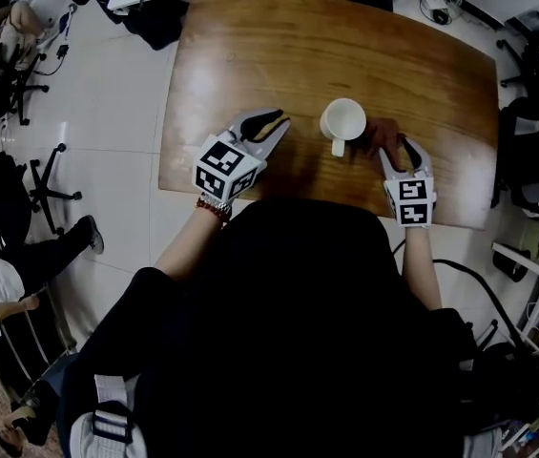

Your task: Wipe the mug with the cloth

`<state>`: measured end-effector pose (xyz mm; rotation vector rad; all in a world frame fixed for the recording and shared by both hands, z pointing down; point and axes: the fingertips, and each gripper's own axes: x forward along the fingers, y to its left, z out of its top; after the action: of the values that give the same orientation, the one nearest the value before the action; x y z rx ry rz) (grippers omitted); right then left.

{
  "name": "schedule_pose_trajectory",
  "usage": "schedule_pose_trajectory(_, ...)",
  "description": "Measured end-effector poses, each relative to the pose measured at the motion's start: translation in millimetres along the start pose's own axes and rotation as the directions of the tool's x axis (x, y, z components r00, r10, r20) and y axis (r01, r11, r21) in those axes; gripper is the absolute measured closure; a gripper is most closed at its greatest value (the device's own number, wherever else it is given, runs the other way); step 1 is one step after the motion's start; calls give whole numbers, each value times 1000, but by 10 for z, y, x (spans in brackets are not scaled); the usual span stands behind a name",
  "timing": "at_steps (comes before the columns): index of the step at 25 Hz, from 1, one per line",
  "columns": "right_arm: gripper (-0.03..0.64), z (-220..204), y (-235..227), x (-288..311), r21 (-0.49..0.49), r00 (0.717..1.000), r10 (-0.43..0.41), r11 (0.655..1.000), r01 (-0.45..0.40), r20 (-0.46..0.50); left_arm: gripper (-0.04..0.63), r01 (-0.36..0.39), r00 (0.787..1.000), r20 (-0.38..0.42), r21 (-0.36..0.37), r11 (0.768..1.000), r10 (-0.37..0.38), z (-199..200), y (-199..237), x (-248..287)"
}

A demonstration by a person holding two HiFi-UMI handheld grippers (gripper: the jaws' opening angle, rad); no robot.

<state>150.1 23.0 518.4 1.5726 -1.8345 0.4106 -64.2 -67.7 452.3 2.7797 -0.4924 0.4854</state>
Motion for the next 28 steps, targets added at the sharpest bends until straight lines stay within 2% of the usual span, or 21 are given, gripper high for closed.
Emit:
schedule_pose_trajectory(3, 408, 528, -93, -345, 103, 978, -72, 993, 52, 196, 534, 23, 996, 91, 49, 999, -27, 350, -77, -139)
schedule_pose_trajectory(5, 408, 890, -104, -572, 161, 941, -89, 986, 37, 326, 534, 30, 984, 170, 93, 995, -46, 652, -165, -221)
schedule_pose_trajectory(7, 408, 1213, -59, -748, 175, 902, -89, 985, 15, 422, 531, 13, 966, 256, 114, 993, -42, 963, -222, -296)
schedule_pose_trajectory(11, 408, 1673, 112, -973, 152, 835, -67, 988, -21, 547, 478, -30, 943, 332, 156, 987, -24, 1313, -191, -408)
schedule_pose_trajectory(14, 408, 1777, 173, -1082, 136, 810, -67, 991, -15, 582, 456, -28, 939, 342, 175, 984, -34, 1375, -155, -447)
schedule_pose_trajectory(17, 410, 1800, 167, -1151, 110, 803, -65, 994, 0, 593, 457, -43, 935, 354, 178, 983, -23, 1396, -177, -522)
schedule_pose_trajectory(21, 415, 1757, 125, -1160, 94, 819, -70, 995, 20, 569, 457, -39, 938, 348, 130, 991, -8, 1285, -200, -520)
schedule_pose_trajectory(24, 421, 1710, 73, -1148, 121, 825, -92, 992, 28, 558, 457, -38, 940, 341, 111, 993, -2, 1245, -204, -498)
schedule_pose_trajectory(28, 430, 1708, 98, -1131, 139, 827, -98, 990, 24, 554, 457, -37, 940, 341, 128, 991, -9, 1261, -231, -510)
